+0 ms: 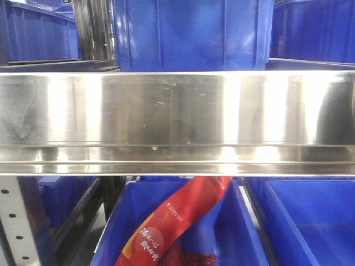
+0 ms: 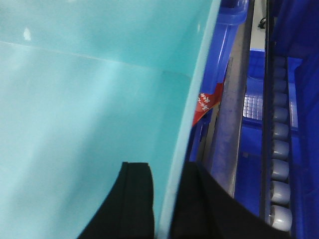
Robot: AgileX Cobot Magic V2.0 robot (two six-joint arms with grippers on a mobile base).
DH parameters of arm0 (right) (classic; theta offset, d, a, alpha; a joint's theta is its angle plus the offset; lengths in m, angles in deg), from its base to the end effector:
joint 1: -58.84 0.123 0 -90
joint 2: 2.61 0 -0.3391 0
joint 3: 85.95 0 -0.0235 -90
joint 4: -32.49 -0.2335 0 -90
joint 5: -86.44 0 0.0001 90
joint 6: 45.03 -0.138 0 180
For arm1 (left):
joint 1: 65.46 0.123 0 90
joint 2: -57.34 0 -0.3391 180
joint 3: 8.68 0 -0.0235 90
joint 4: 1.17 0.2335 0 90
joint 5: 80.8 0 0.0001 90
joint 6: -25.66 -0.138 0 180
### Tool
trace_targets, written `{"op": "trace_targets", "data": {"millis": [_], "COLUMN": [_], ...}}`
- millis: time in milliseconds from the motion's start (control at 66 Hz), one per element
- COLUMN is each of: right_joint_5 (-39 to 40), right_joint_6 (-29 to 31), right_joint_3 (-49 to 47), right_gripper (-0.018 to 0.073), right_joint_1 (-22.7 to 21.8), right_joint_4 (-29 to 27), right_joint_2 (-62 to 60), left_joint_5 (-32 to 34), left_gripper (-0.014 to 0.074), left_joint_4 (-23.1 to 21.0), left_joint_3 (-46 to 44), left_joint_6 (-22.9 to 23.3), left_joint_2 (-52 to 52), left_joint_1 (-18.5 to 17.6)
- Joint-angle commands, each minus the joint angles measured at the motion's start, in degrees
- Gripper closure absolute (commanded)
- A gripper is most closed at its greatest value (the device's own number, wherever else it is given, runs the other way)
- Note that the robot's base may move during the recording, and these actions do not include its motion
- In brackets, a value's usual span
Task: Fetch blue bin and place on conveyor start
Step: 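Lift and pull the light-blue bin off the shelf with both grippers, then hold the bin with both grippers while the base turns away from the shelf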
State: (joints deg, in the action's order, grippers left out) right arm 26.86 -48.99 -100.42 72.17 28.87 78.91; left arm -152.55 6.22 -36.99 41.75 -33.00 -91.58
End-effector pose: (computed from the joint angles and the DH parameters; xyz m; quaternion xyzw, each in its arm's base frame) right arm 0.2575 0.0687 0.4889 -0.0709 0.8902 0.0986 0.4390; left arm 0.2734 -0.1153 0.4978 0.0748 0.9148 -0.0811 0.3885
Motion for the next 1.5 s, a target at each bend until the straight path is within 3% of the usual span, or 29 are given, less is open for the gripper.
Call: {"op": "trace_targets", "data": {"millis": [0,591,1014,1484], "right_joint_5": [3.5,5.6,5.6,5.6], "right_joint_6": [1.5,1.5,1.5,1.5], "right_joint_3": [-0.2,-0.2,-0.2,-0.2], "right_gripper": [0.0713,0.0713,0.0713,0.0713], "right_joint_1": [0.0,0.0,0.0,0.0], "right_joint_4": [-0.9,-0.9,-0.9,-0.9], "right_joint_2": [-0.6,-0.6,-0.6,-0.6], "left_joint_5": [1.8,1.8,11.8,13.0], "left_gripper": [0.0708,0.0708,0.0708,0.0708], "left_joint_4": [-2.6,-0.8,-0.3,0.9], "left_joint_3": [-0.1,-0.1,-0.1,-0.1], "left_joint_6": [-0.8,-0.8,-0.8,-0.8], "left_joint_2": [0.8,0.8,0.8,0.8], "left_joint_1": [-0.5,-0.5,-0.5,-0.5]}}
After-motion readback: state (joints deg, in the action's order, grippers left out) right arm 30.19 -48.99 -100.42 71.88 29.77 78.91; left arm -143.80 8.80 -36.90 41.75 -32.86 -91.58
